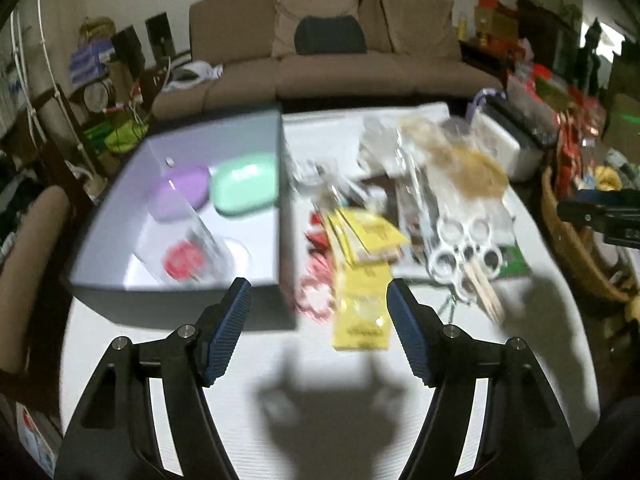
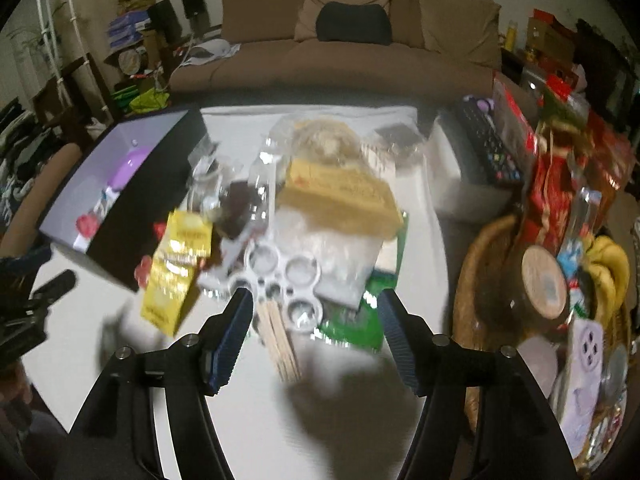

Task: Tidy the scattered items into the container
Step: 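Grasp the yellow snack packet with the left tool while the right tool grasps the white ring tray, then lift the yellow packet and white ring tray over the box and release both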

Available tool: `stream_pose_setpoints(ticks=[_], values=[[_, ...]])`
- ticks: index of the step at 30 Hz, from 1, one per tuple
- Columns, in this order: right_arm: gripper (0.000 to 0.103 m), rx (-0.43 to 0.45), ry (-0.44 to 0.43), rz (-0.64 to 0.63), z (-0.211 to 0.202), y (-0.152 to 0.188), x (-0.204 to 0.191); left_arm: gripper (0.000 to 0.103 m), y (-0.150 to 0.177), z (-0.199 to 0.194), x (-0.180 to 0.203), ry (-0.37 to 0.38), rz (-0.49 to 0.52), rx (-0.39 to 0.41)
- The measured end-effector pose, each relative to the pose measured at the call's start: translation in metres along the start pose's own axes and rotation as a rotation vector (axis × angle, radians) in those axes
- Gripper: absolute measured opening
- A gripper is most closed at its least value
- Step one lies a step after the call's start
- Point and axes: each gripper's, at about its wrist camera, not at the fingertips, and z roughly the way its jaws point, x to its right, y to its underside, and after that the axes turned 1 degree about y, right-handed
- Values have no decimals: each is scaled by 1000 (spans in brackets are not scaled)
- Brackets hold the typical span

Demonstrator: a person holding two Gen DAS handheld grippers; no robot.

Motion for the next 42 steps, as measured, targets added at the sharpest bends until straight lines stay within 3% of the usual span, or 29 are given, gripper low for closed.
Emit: stream_pose_setpoints(ticks=[9,18,24,32,34,37,39,42], values=[[68,-39,-90,32,51,46,-6,67,36,56,32,-57,40,-63],[80,-40,-114,67,90,35,-4,68,35,98,40,-58,38,-99],[81,-62,-89,20,115,30,-18,76,32,112,49,-54,58,-99],[82,-103,-55,18,143,31,-21,74,28,134,59,-91,104,-124],[79,-93,-63,17,142,33,-20,56,27,133,55,-73,92,-128],[71,-77,-63,2,136,33,-18,55,25,127,46,-31,66,-126],[52,-63,-58,12,129,31,-15,54,23,120,41,-32,69,-115],[37,-63,-65,30,116,26,-7,54,14,102,34,-13,46,-85]])
